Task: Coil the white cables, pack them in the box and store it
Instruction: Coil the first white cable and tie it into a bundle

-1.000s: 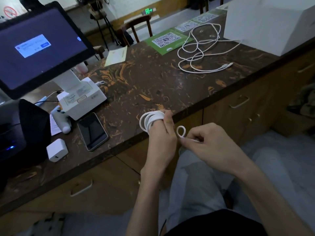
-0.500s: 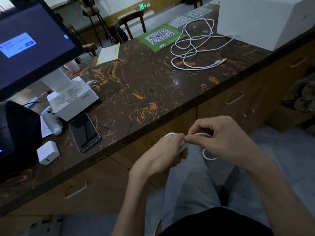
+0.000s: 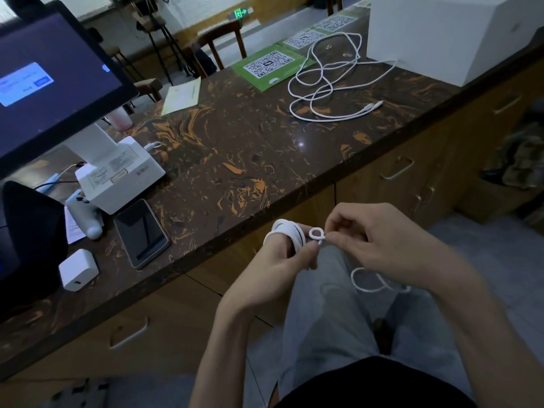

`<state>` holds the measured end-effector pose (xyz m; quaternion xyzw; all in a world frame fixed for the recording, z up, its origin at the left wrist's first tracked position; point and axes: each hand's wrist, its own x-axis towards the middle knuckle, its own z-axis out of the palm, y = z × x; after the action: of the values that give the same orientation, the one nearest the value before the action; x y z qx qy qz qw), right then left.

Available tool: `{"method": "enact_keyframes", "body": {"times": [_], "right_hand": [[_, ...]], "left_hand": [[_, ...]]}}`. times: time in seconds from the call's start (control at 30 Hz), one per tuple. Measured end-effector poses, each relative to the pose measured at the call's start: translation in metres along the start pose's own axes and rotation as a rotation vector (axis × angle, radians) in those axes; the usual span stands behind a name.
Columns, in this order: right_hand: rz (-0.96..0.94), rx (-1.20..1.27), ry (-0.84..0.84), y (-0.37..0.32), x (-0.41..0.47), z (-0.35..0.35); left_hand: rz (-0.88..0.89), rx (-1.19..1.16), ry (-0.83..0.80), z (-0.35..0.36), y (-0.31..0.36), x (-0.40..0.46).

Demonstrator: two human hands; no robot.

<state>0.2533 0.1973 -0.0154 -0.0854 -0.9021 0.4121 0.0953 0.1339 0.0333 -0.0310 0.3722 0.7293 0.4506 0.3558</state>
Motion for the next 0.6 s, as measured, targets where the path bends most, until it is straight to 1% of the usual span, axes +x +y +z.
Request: {"method": "enact_keyframes", "body": {"times": [0.1,0.17,0.2,0.3,0.37,0.43,0.47,0.53,0.6], "right_hand": [[0.036,-0.075,-0.046,0.0,0.0,0.008],[0.055,-0.104,-0.036,0.001,0.001,0.014],[0.049,-0.124,-0.006,0.001,0.001,0.016],[0.029,-0.15,0.127,0.001,0.003,0.021],[0.044,-0.132,0.213,0.002,0.006,0.022],[0.088,-0.102,0.217,0.006,0.012,0.018],[0.101,-0.094,0.165,0.009,0.017,0.014],[0.086,-0.134,-0.006,0.014,0.027,0.003],[0.068,-0.189,-0.163,0.016,0.034,-0.003]], "left_hand": [[-0.066,0.237,0.149,0.006,-0.002,0.007],[-0.099,0.298,0.249,0.013,-0.004,0.014],[-0.128,0.329,0.268,0.016,-0.005,0.017],[-0.221,0.543,0.233,0.022,-0.008,0.022],[-0.188,0.616,0.19,0.025,-0.004,0.02],[-0.042,0.557,0.121,0.025,0.003,0.014],[0.049,0.483,0.092,0.024,0.006,0.011],[0.137,0.278,0.077,0.019,0.013,0.003],[0.178,0.099,0.127,0.011,0.015,0.0]]}}
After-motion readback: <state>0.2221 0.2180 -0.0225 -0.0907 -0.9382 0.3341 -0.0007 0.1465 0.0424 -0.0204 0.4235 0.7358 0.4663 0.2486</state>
